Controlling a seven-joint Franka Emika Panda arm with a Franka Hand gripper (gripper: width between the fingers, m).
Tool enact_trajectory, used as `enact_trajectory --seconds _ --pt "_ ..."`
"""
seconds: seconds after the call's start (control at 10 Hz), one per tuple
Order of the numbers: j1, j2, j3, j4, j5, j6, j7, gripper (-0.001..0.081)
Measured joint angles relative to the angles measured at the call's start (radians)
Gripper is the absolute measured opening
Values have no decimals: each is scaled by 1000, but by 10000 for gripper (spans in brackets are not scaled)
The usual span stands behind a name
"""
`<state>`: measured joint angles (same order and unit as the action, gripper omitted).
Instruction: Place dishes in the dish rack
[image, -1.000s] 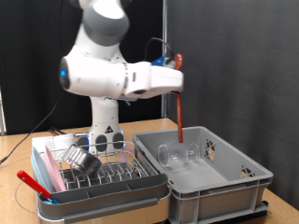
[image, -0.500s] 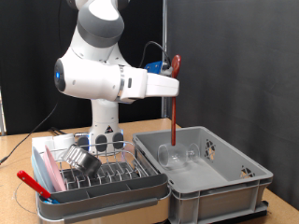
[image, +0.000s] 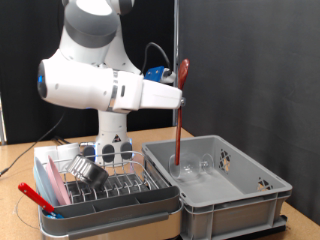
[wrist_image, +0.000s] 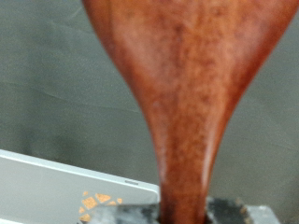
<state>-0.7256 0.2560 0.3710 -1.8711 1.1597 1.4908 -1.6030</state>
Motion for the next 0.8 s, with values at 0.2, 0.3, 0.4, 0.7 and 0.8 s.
enact_trajectory --seconds 0.2,0.3,0.4,0.7,0.8 --pt "-5 60 -11 67 -34 -31 58 77" --pt "-4 84 -17 82 -57 -25 62 77" --pt "-4 102 -22 89 -79 -24 62 77" --pt "-3 149 -27 91 -152 -2 61 77" --pt "-1 164 -27 87 -173 18 59 77"
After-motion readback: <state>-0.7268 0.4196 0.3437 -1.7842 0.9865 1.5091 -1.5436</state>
